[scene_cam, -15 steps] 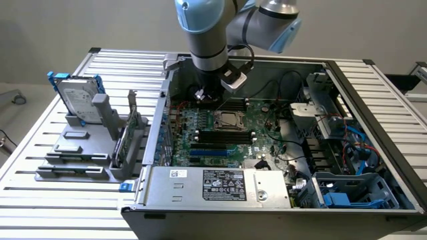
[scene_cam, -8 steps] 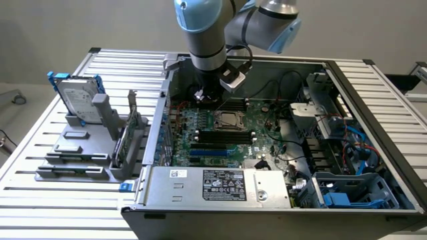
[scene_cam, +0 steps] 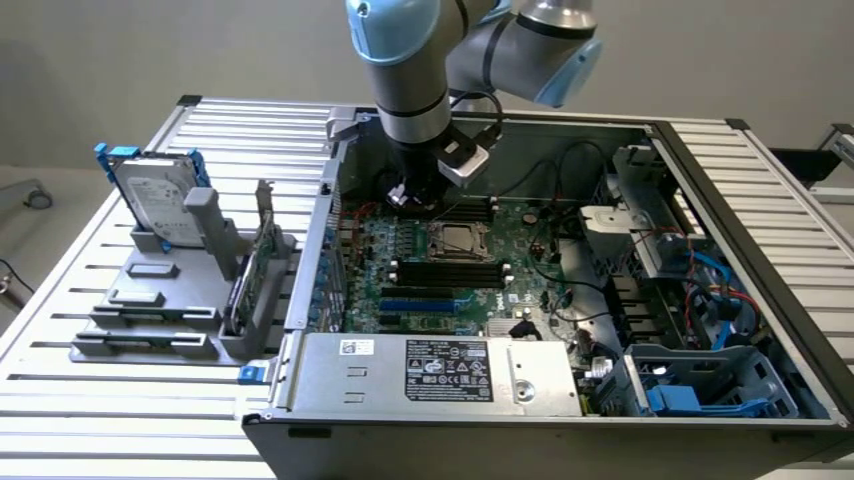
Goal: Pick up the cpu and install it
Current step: 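Install the first cpu locking lever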
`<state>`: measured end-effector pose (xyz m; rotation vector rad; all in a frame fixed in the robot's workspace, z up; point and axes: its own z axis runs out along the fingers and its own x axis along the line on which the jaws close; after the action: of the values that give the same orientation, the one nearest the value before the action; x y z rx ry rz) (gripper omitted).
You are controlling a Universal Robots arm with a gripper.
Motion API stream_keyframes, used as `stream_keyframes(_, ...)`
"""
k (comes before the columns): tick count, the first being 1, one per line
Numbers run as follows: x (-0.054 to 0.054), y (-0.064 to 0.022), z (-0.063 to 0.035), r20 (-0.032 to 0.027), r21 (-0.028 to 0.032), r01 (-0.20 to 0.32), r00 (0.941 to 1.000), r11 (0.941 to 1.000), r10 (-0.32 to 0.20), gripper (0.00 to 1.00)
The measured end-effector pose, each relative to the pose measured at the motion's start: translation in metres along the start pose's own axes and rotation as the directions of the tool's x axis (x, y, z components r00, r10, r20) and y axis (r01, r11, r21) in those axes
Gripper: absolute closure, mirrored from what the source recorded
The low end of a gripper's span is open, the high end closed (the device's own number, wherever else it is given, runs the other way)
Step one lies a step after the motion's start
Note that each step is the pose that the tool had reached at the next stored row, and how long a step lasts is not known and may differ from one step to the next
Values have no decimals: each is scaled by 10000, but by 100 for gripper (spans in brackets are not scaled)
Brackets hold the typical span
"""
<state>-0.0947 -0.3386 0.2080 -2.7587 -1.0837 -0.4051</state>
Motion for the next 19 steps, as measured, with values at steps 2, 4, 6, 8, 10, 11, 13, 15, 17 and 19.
stream_keyframes(2,1,-7,6,48,-48,13,10000,10000,-13,89)
stream_keyframes(4,8,-22,13,72,-71,20,10000,10000,-20,89)
stream_keyframes(6,17,-41,21,79,-80,22,10000,10000,-22,89)
stream_keyframes(8,23,-54,31,85,-87,24,10000,10000,-23,89)
stream_keyframes(10,23,-58,45,100,-101,29,9999,9999,-28,89)
stream_keyframes(11,23,-61,54,108,-108,31,9999,9999,-30,89)
stream_keyframes(13,27,-69,73,119,-120,34,9999,9999,-33,89)
stream_keyframes(15,32,-80,90,127,-130,37,9999,9999,-35,89)
stream_keyframes(17,36,-87,101,145,-148,42,9999,9999,-39,89)
stream_keyframes(19,38,-91,106,176,-178,51,9998,9998,-48,89)
